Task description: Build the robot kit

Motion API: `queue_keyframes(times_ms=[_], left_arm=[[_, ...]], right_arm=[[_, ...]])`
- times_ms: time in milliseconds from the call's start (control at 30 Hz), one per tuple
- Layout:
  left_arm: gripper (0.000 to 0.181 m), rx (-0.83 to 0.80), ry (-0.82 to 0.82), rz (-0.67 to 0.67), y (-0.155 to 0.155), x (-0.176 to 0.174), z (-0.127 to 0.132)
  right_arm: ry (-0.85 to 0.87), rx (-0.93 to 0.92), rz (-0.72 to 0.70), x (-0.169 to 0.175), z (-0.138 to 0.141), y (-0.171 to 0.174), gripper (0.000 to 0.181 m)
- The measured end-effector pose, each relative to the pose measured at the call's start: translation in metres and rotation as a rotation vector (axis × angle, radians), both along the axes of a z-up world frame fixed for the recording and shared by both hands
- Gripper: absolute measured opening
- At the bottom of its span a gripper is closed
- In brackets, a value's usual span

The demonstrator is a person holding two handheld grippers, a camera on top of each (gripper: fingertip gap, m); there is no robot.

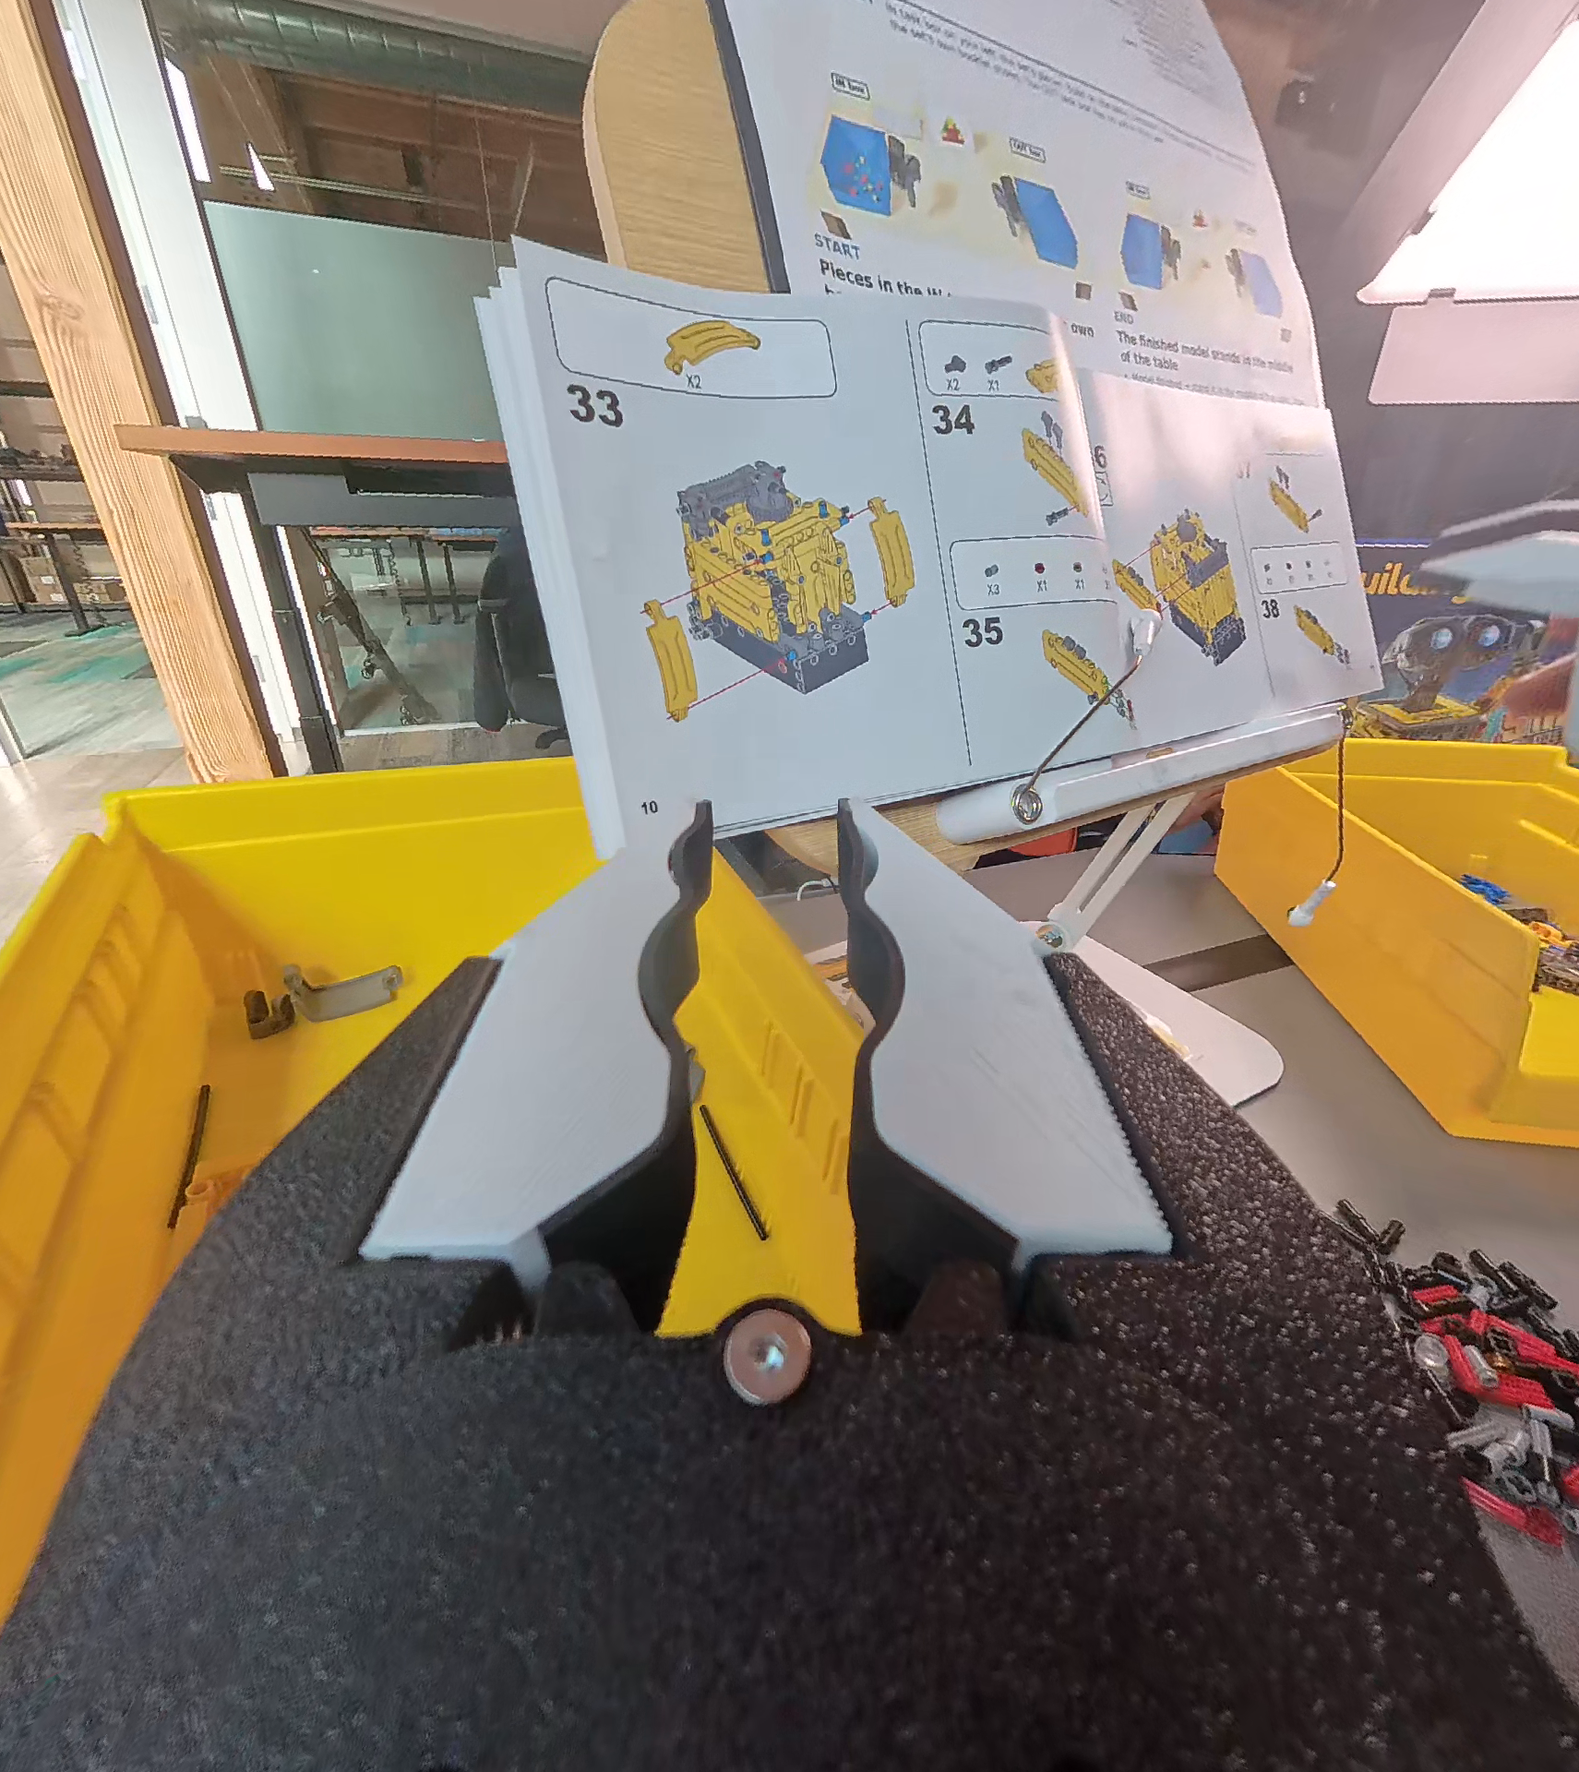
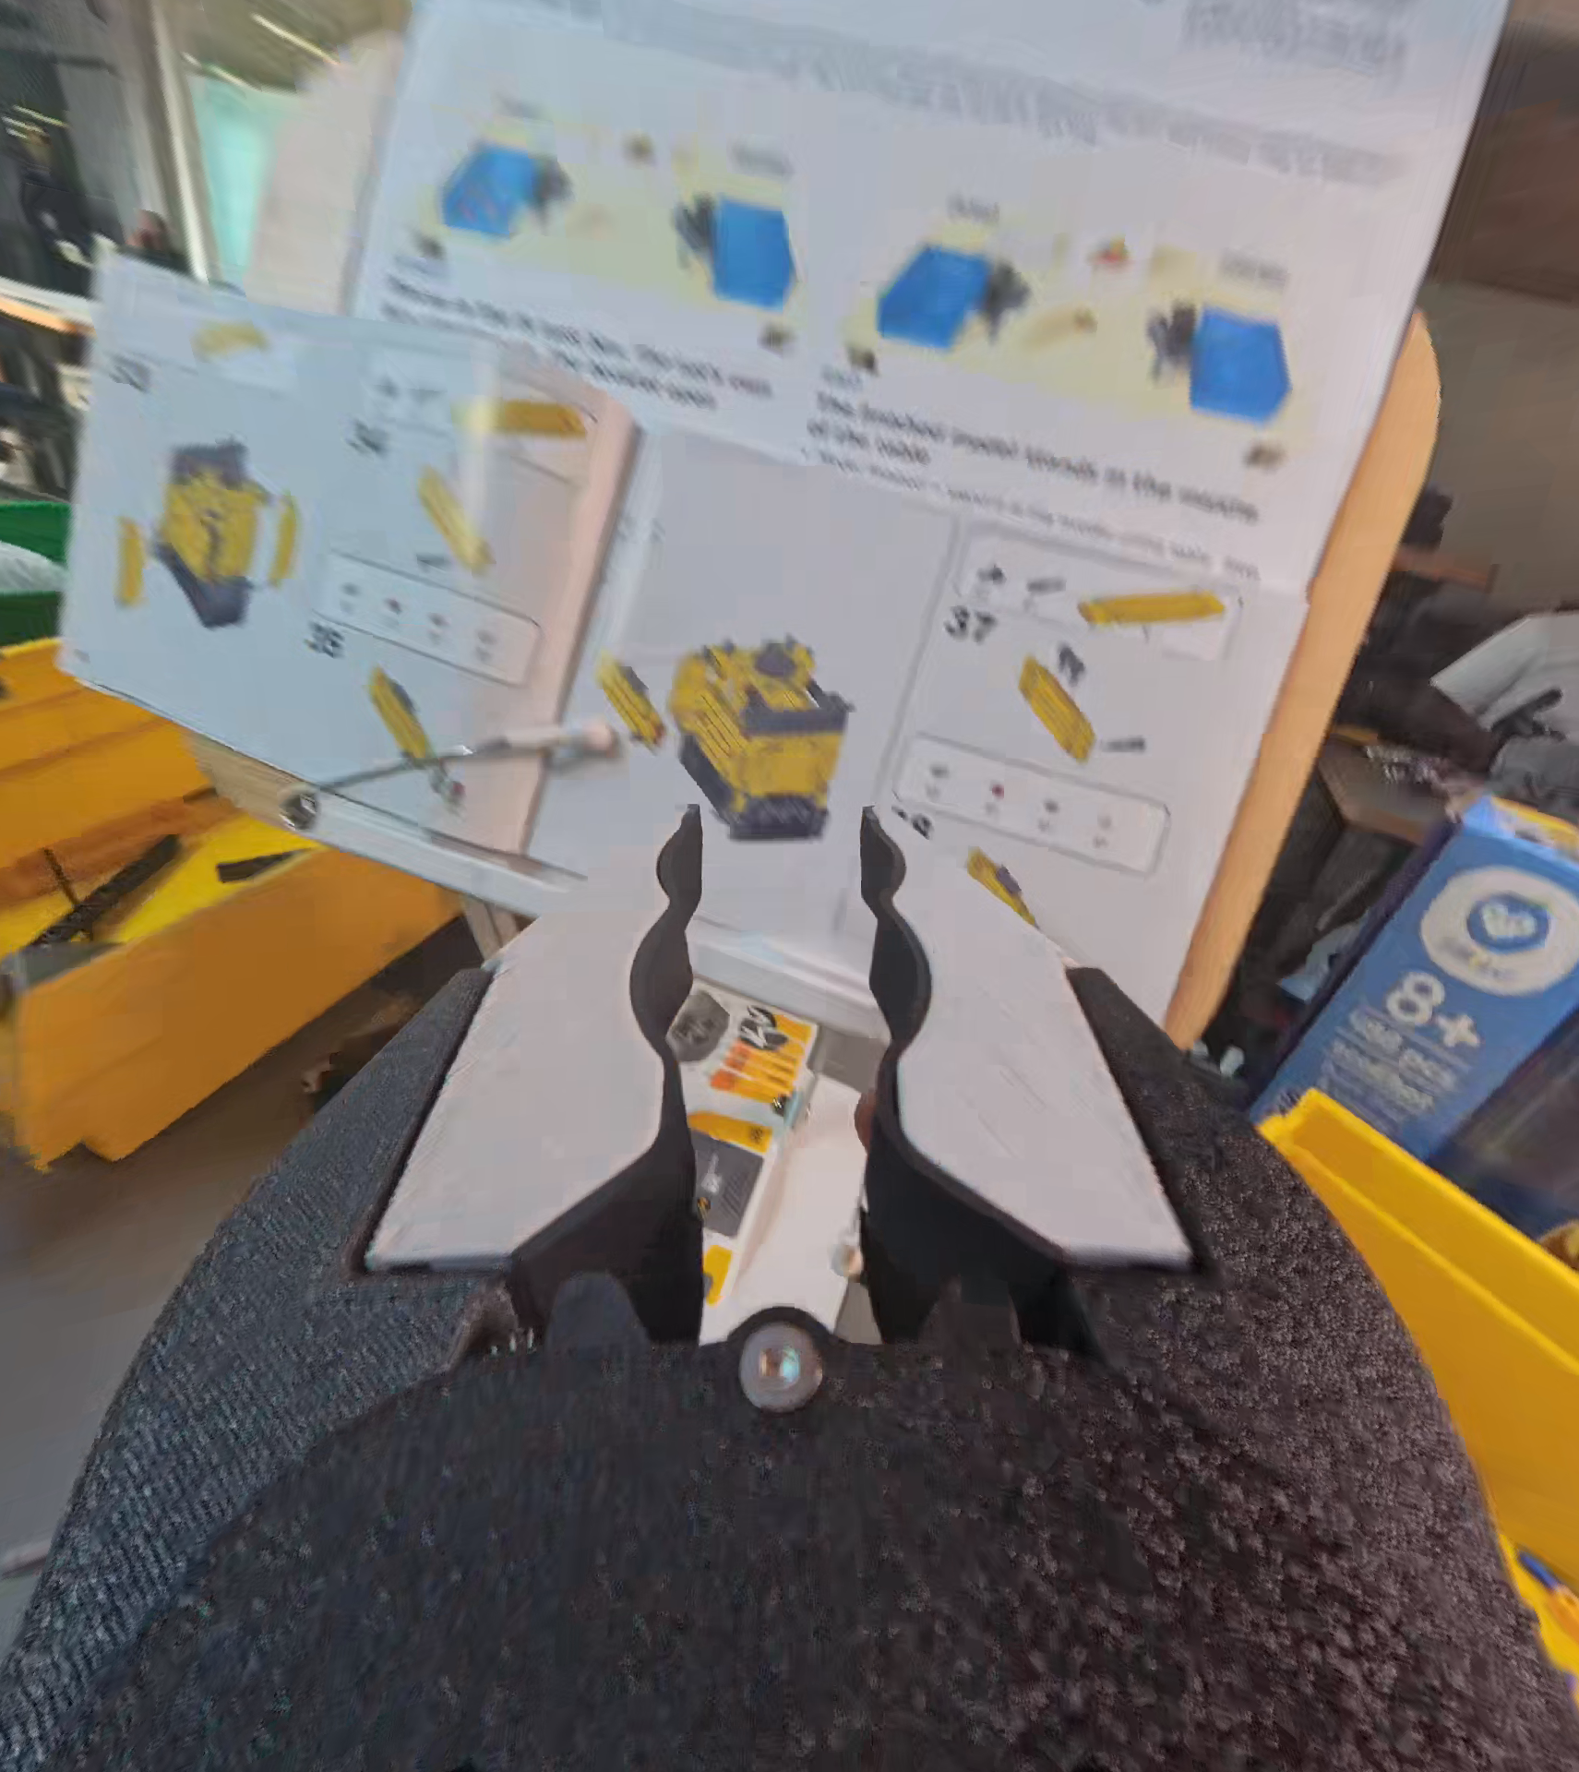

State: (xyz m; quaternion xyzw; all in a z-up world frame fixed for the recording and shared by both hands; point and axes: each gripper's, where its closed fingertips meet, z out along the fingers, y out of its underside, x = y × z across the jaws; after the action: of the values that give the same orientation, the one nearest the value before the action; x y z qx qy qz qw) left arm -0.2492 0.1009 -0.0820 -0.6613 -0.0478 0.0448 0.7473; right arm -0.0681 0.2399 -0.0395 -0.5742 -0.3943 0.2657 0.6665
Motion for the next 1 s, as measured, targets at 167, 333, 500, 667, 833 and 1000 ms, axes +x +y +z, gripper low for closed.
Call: queue_keyframes(times_ms=[167, 333, 500, 667, 833, 1000], left_arm=[[0.024, -0.002, -0.013, -0.006, -0.001, 0.003, -0.002], [0.026, 0.007, -0.027, -0.037, -0.01, 0.013, 0.008], [0.027, -0.006, -0.06, -0.054, -0.01, 0.011, 0.007], [0.027, -0.022, -0.068, -0.06, -0.008, 0.009, 0.002], [0.027, -0.024, -0.058, -0.065, -0.008, 0.012, 0.002], [0.027, -0.034, -0.047, -0.07, -0.006, 0.014, -0.001]], right_arm=[[0.055, 0.095, 0.191, -0.074, 0.054, -0.067, 0.011], [0.028, 0.061, 0.23, -0.138, 0.047, -0.057, 0.005], [-0.012, 0.05, 0.179, -0.154, 0.043, -0.044, 0.001], [-0.007, 0.05, 0.165, -0.148, 0.043, -0.042, 0.0], [-0.005, 0.036, 0.15, -0.138, 0.041, -0.034, 0.0], [-0.013, 0.034, 0.148, -0.136, 0.039, -0.031, 0.0]])
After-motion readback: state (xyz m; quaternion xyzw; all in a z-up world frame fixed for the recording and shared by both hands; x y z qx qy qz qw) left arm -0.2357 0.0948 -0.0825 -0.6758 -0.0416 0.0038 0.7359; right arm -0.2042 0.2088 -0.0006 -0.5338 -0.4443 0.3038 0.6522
